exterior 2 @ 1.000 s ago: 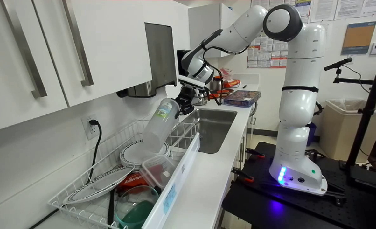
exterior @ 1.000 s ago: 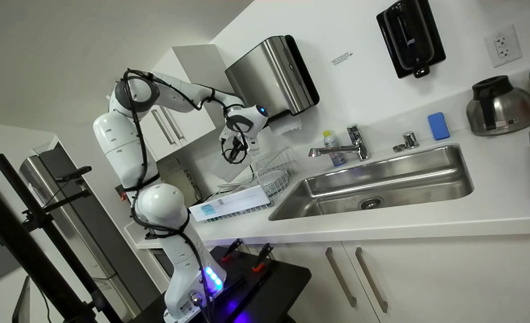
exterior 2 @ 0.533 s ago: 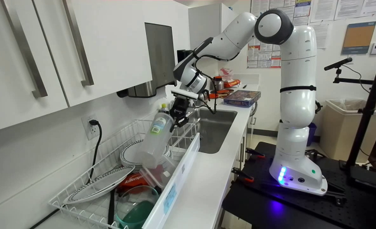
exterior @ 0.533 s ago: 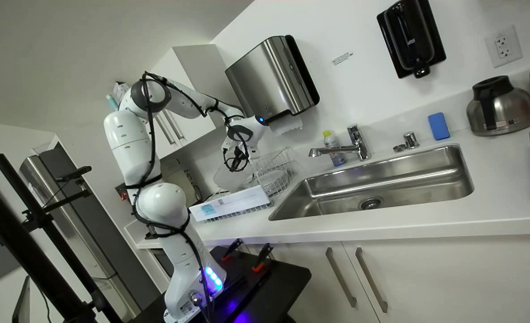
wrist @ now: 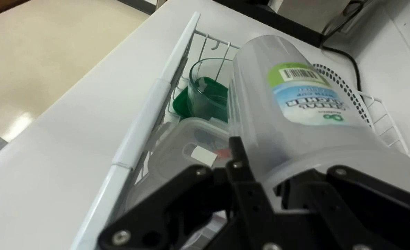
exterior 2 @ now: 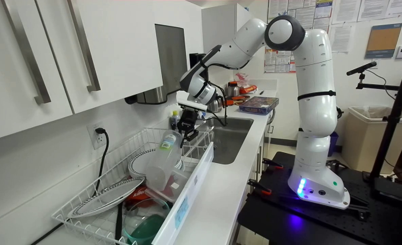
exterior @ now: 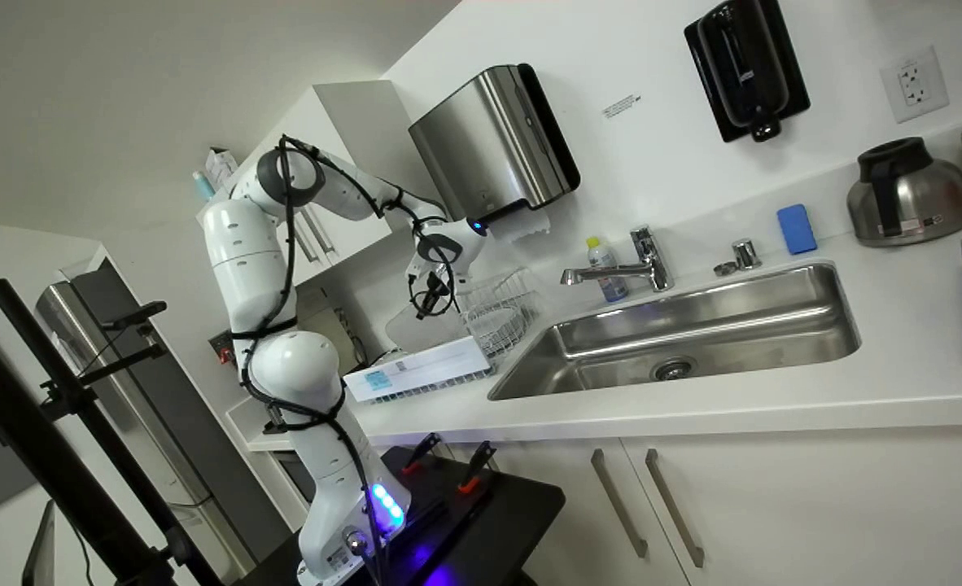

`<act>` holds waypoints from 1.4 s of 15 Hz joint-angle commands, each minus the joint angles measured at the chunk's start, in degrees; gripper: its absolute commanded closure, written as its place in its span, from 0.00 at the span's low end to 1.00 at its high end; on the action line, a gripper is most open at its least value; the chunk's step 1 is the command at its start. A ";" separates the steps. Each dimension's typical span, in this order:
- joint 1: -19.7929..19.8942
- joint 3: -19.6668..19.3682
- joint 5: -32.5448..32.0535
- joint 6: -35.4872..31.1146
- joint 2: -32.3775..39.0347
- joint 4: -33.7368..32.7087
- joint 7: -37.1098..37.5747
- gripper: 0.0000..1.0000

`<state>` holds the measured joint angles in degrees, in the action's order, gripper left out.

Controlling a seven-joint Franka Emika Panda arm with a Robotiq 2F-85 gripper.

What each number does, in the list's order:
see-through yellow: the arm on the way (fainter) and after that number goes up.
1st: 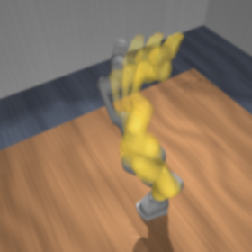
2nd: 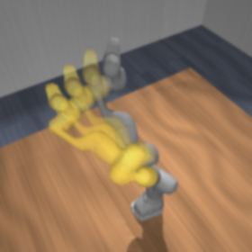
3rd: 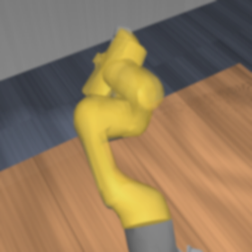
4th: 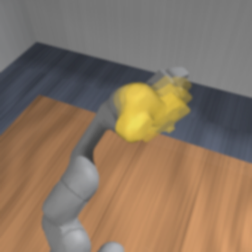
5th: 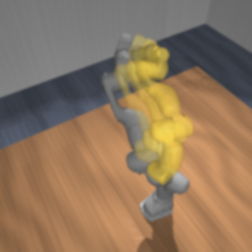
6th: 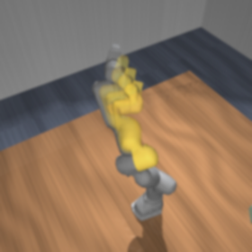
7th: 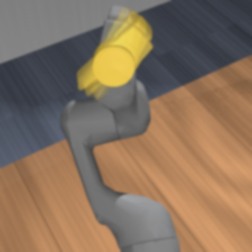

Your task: Move the jar from the sink to the dish rack

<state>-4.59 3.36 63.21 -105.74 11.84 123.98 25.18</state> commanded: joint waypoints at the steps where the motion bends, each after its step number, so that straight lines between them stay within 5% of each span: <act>1: 0.07 -0.61 0.12 1.16 -1.87 -0.24 1.61 0.46; 7: 1.05 -2.23 -4.15 1.15 -10.59 2.21 5.14 0.02; 21: 3.66 -1.81 -25.23 2.91 -23.89 1.43 19.65 0.00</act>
<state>-2.04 0.76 40.75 -104.40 -9.54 124.38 42.36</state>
